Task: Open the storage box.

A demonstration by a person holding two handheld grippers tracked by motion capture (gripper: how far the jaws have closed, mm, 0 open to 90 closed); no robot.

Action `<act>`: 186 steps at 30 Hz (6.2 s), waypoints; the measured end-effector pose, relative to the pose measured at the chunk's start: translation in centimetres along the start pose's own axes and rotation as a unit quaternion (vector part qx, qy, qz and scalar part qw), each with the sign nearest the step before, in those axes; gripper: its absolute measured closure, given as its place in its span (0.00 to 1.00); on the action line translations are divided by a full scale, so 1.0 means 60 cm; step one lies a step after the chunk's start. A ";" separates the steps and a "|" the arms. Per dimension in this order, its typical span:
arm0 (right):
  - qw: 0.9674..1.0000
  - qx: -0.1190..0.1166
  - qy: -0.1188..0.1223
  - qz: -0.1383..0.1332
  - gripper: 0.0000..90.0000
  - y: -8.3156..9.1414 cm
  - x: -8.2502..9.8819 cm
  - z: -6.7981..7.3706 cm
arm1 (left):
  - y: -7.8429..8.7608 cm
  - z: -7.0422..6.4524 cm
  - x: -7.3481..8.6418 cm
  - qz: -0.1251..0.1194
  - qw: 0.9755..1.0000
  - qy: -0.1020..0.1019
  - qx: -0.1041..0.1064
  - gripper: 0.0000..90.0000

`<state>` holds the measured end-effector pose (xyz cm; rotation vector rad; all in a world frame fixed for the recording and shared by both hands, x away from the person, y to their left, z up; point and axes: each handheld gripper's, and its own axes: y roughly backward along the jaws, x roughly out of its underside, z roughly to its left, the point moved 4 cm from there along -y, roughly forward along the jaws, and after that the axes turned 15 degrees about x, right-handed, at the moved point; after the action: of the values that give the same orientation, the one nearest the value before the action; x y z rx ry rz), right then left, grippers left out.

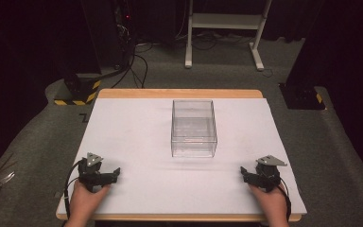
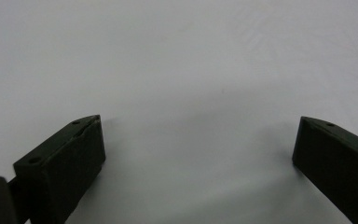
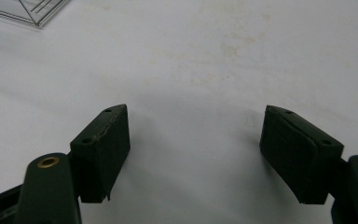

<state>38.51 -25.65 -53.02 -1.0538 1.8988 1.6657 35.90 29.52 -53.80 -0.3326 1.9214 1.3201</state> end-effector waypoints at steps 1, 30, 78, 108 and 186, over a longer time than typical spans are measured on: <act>1.000 0.000 0.000 0.000 0.27 0.000 0.000 0.000 | 0.000 0.000 0.000 0.001 1.000 0.000 0.000 0.03; 0.997 -0.027 0.022 -0.061 0.40 0.038 -0.017 0.030 | 0.000 0.001 0.000 0.002 1.000 -0.002 0.000 0.03; 0.988 -0.089 0.071 -0.103 0.33 0.064 -0.045 0.144 | 0.000 0.000 0.000 0.001 1.000 -0.001 0.000 0.02; 0.983 -0.141 0.051 -0.104 0.24 0.058 -0.105 0.207 | 0.000 0.001 -0.001 0.002 1.000 -0.002 -0.001 0.02; 0.949 -0.272 -0.004 -0.162 0.84 -0.012 -0.166 0.196 | 0.000 0.000 0.000 0.001 1.000 -0.002 -0.001 0.03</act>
<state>43.32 -11.64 -48.74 -1.4643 1.1855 2.0244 35.92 29.53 -53.81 -0.3290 1.9173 1.3217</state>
